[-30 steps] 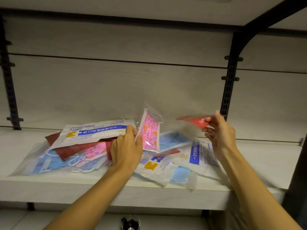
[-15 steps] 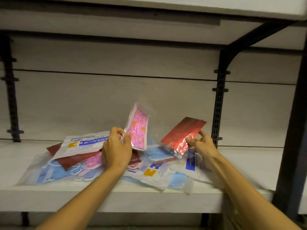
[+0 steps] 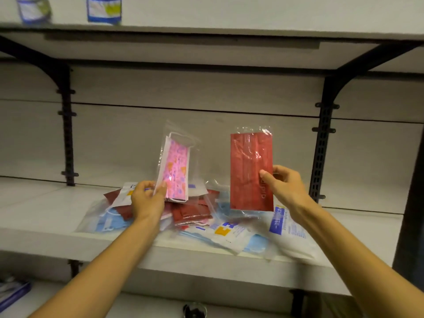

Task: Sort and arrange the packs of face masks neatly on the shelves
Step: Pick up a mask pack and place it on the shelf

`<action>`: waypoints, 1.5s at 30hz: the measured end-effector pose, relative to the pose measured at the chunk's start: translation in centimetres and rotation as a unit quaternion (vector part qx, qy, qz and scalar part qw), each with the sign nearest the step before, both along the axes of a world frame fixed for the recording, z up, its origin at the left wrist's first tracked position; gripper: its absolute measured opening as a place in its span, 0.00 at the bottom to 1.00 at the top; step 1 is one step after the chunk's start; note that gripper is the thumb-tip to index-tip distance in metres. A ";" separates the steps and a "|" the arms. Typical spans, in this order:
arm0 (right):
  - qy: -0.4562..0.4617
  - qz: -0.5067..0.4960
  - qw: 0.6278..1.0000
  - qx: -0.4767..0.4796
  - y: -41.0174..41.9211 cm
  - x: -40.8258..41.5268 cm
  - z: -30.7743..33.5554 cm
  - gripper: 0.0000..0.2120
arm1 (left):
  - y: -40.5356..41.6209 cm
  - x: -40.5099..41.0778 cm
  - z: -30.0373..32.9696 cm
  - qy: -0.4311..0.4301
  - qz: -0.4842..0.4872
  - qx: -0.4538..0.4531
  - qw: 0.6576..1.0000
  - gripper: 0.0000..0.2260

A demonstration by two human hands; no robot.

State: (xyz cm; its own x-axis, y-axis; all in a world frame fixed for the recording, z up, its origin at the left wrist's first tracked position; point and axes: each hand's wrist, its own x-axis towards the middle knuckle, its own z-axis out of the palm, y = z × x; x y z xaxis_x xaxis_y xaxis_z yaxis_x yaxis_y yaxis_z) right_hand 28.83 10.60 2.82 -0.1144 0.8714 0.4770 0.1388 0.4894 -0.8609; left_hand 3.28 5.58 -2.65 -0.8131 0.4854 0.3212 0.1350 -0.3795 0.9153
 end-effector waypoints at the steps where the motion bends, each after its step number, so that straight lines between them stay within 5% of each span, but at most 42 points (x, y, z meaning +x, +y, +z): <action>1: 0.011 0.006 1.000 -0.008 -0.4 -0.1 -0.3 0.08 | -0.6 -0.1 -0.1 -0.023 -0.009 0.004 1.000 0.09; 7: 0.036 0.069 0.996 -0.042 -2.5 -1.9 -2.5 0.03 | -5.8 -0.9 -0.7 -0.099 -0.030 -0.010 0.995 0.06; 23: 0.008 0.198 0.979 -0.057 -8.4 -15.2 -3.8 0.06 | -17.0 -10.9 -3.4 -0.054 -0.001 -0.064 0.996 0.03; 32: -0.004 0.224 0.973 -0.053 -14.0 -25.3 -2.3 0.05 | -23.5 -23.0 -2.2 -0.035 -0.031 -0.064 0.997 0.09; 38: 0.010 0.256 0.966 -0.027 -19.4 -35.0 -0.6 0.07 | -29.7 -31.0 -0.4 0.012 -0.037 -0.055 0.998 0.03; 45: -0.020 0.293 0.956 -0.003 -25.2 -47.7 -1.6 0.04 | -37.1 -42.2 -1.3 -0.014 0.034 -0.047 0.998 0.06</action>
State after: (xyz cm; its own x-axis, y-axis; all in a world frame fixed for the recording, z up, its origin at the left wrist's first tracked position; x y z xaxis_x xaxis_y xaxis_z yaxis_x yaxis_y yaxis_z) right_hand -18.85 -14.56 1.21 -0.6012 0.6548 0.4581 -0.1249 0.4891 -0.8632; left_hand -38.92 -31.53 -3.93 -0.8530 0.4560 0.2539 0.1315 -0.2830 0.9501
